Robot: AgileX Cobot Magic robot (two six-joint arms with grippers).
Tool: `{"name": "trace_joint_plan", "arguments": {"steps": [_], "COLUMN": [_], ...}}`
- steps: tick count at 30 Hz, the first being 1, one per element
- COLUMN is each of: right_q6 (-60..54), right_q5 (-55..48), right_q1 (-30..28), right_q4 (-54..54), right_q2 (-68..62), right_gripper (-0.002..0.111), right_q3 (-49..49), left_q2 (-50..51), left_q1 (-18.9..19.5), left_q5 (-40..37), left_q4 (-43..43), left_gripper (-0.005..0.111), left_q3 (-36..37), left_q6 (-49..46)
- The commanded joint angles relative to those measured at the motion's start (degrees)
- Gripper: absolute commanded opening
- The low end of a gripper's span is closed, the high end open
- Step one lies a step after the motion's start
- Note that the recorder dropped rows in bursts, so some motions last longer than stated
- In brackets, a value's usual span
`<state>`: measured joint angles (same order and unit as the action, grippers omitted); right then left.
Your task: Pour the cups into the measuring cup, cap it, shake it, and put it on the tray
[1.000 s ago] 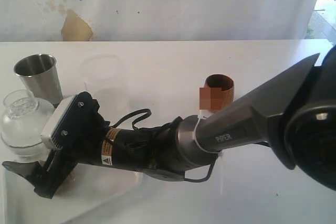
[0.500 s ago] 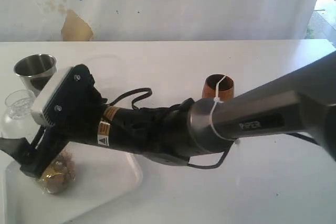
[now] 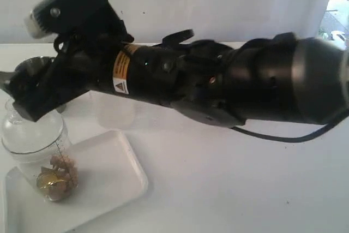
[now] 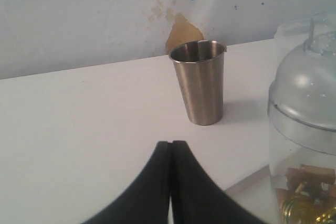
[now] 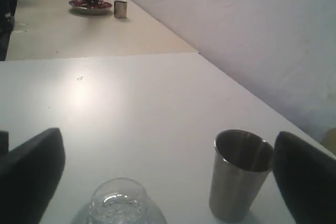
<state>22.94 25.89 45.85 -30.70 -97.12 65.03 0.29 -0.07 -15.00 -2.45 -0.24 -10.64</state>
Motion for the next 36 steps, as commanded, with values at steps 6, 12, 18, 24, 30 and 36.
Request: {"name": "trace_joint_plan", "arguments": {"steps": [6, 12, 18, 24, 30, 36], "right_q6": [18.28, 20.77, 14.60, 1.07, -9.18, -11.16], "right_q5": [-15.61, -31.76, -47.97, -61.28, -70.78, -69.17], "right_q1": [-0.07, -0.07, -0.07, -0.07, -0.07, -0.07], "right_q4": [1.15, 1.52, 0.99, 3.22, 7.57, 12.27], "right_q2": [14.51, 22.91, 30.17, 40.26, 52.53, 69.48], "right_gripper": [0.102, 0.081, 0.025, 0.000, 0.000, 0.000], "right_q3": [0.20, 0.20, 0.20, 0.20, -0.06, -3.03], "left_q2": [-0.29, -0.29, -0.29, -0.29, -0.29, -0.29], "left_q1": [-0.01, -0.01, -0.01, -0.01, -0.01, -0.01], "left_q5": [0.36, 0.36, 0.36, 0.36, 0.36, 0.36], "left_q4": [-0.05, -0.05, -0.05, -0.05, -0.05, -0.05], "left_gripper": [0.000, 0.000, 0.000, 0.000, 0.000, 0.000], "left_q3": [0.24, 0.24, 0.24, 0.24, 0.24, 0.24], "left_q6": [0.13, 0.13, 0.13, 0.13, 0.13, 0.13]}}
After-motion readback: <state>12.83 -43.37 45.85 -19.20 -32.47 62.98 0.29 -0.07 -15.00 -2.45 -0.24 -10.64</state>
